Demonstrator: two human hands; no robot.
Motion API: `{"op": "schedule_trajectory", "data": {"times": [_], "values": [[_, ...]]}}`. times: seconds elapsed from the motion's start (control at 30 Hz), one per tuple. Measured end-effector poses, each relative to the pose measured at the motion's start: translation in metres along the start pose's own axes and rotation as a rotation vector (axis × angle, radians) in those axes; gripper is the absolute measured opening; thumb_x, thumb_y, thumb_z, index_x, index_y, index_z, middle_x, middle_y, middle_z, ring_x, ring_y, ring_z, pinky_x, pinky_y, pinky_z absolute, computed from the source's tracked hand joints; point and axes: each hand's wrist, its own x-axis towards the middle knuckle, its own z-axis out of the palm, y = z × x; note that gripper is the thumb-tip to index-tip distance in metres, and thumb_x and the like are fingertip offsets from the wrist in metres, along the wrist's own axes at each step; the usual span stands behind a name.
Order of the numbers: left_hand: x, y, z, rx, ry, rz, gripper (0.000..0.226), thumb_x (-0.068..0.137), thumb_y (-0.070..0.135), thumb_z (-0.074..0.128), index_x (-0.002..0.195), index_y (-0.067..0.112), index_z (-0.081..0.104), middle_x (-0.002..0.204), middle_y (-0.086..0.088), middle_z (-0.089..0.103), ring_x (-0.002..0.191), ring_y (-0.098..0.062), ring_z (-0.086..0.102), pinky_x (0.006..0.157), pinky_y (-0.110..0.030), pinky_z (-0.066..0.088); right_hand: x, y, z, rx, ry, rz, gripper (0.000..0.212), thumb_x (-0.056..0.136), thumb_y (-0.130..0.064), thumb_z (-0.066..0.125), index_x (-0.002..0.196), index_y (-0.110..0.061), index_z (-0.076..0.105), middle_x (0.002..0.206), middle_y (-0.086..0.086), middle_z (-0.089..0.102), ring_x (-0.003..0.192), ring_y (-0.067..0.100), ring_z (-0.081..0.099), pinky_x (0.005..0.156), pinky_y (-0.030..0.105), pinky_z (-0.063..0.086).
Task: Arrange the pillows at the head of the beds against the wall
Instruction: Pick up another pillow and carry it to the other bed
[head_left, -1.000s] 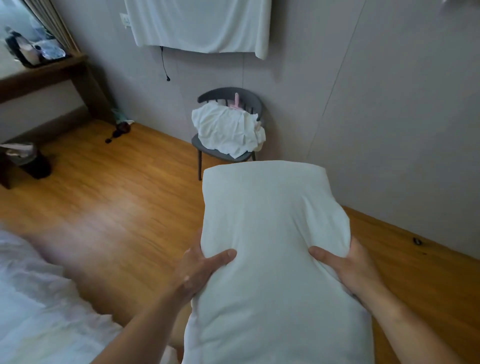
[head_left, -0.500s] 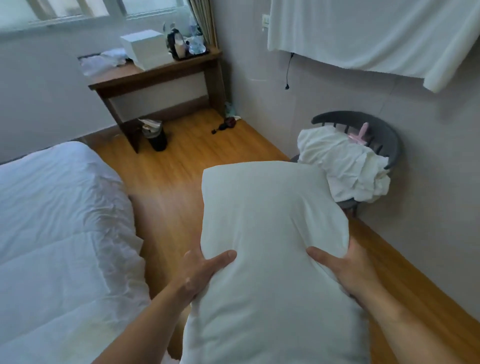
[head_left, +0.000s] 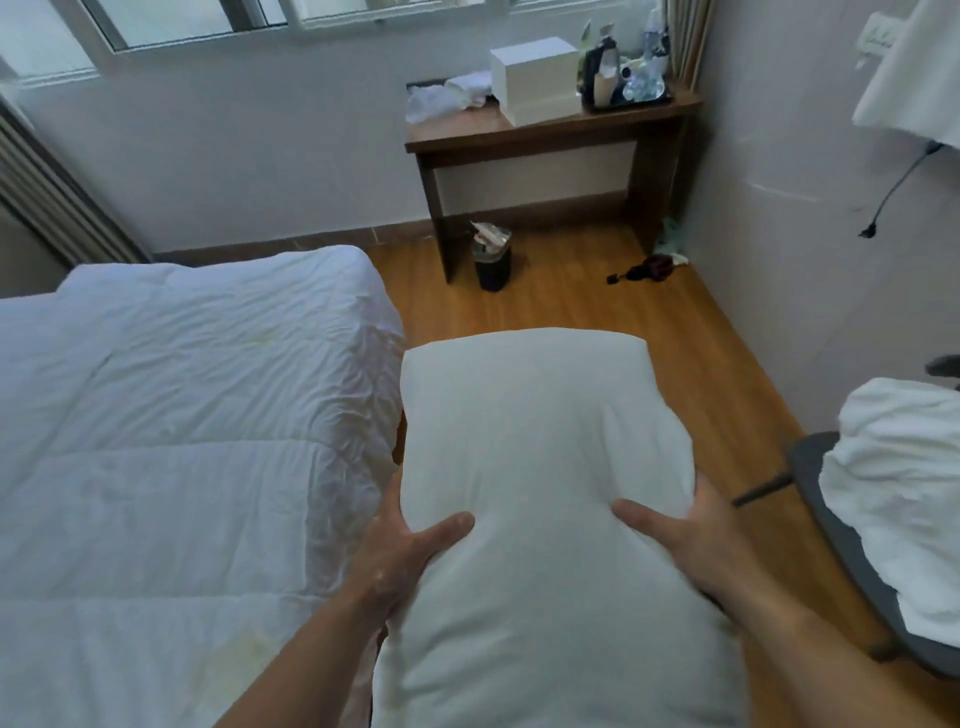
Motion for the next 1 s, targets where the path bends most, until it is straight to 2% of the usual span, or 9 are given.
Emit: {"op": "schedule_trajectory", "data": {"times": [0.07,0.13,0.2,0.33,0.43,0.57,0.73,0.83,1.0], "values": [[0.041,0.004,-0.013,-0.012,0.034,-0.010,0.100,0.060,0.049,0.102,0.145,0.037,0.052,0.126,0.017,0.074,0.102,0.013,0.074,0.099,-0.030,0.059,0.048,-0.018,0.019,-0.028,-0.027,-0.002,0.087,0.042,-0.063,0.092,0.120,-0.031,0.069,0.108,-0.010,0.078,0.102,0.013,0.074,0.092,0.044,0.059],[0.084,0.014,-0.029,-0.047,0.067,-0.014,0.122,0.043,0.069,0.101,0.150,0.036,0.053,0.133,0.012,0.077,0.118,-0.008,0.076,0.111,-0.047,0.059,0.091,-0.038,0.036,-0.048,-0.044,-0.008,0.089,0.043,-0.064,0.093,0.121,-0.031,0.068,0.109,-0.010,0.078,0.101,0.012,0.074,0.092,0.046,0.059],[0.132,0.025,-0.048,-0.042,0.067,-0.009,0.130,0.036,0.078,0.098,0.151,0.036,0.055,0.135,0.010,0.077,0.123,-0.016,0.075,0.114,-0.053,0.057,0.134,-0.061,0.054,-0.049,-0.061,-0.018,0.090,0.042,-0.065,0.094,0.122,-0.032,0.068,0.110,-0.011,0.079,0.101,0.011,0.074,0.093,0.046,0.059],[0.204,0.056,-0.078,-0.048,0.081,0.013,0.135,0.033,0.082,0.096,0.153,0.034,0.054,0.137,0.011,0.076,0.126,-0.017,0.073,0.117,-0.051,0.055,0.203,-0.106,0.087,-0.046,-0.071,-0.047,0.093,0.043,-0.066,0.094,0.126,-0.033,0.066,0.113,-0.012,0.077,0.105,0.011,0.073,0.096,0.046,0.057],[0.249,0.081,-0.095,-0.072,0.107,0.024,0.125,0.041,0.069,0.097,0.151,0.030,0.054,0.138,0.009,0.074,0.126,-0.017,0.072,0.115,-0.044,0.054,0.251,-0.139,0.109,-0.033,-0.095,-0.094,0.089,0.050,-0.061,0.096,0.129,-0.035,0.063,0.117,-0.013,0.076,0.107,0.010,0.071,0.096,0.044,0.057],[0.319,0.105,-0.113,-0.098,0.138,0.027,0.117,0.048,0.057,0.094,0.154,0.027,0.053,0.140,0.006,0.073,0.124,-0.012,0.072,0.114,-0.043,0.055,0.330,-0.175,0.141,-0.034,-0.163,-0.121,0.072,0.062,-0.047,0.096,0.125,-0.038,0.063,0.111,-0.017,0.076,0.101,0.004,0.071,0.082,0.032,0.057],[0.413,0.137,-0.129,-0.123,0.232,0.024,0.117,0.049,0.059,0.096,0.154,0.033,0.053,0.140,0.010,0.074,0.127,-0.015,0.072,0.115,-0.045,0.055,0.444,-0.212,0.174,-0.028,-0.233,-0.134,0.067,0.063,-0.048,0.095,0.122,-0.042,0.064,0.107,-0.018,0.077,0.099,0.006,0.072,0.080,0.033,0.057],[0.465,0.167,-0.137,-0.135,0.292,-0.005,0.115,0.050,0.059,0.097,0.154,0.034,0.055,0.140,0.010,0.075,0.128,-0.016,0.073,0.117,-0.050,0.055,0.516,-0.245,0.190,-0.054,-0.286,-0.142,0.075,0.058,-0.056,0.095,0.124,-0.041,0.063,0.110,-0.016,0.076,0.101,0.009,0.072,0.084,0.038,0.059],[0.538,0.201,-0.149,-0.155,0.365,-0.045,0.122,0.044,0.068,0.100,0.153,0.036,0.055,0.139,0.010,0.075,0.127,-0.017,0.073,0.116,-0.052,0.055,0.612,-0.291,0.215,-0.092,-0.372,-0.159,0.072,0.061,-0.054,0.094,0.123,-0.043,0.059,0.110,-0.021,0.072,0.098,0.004,0.068,0.074,0.030,0.054]]}}
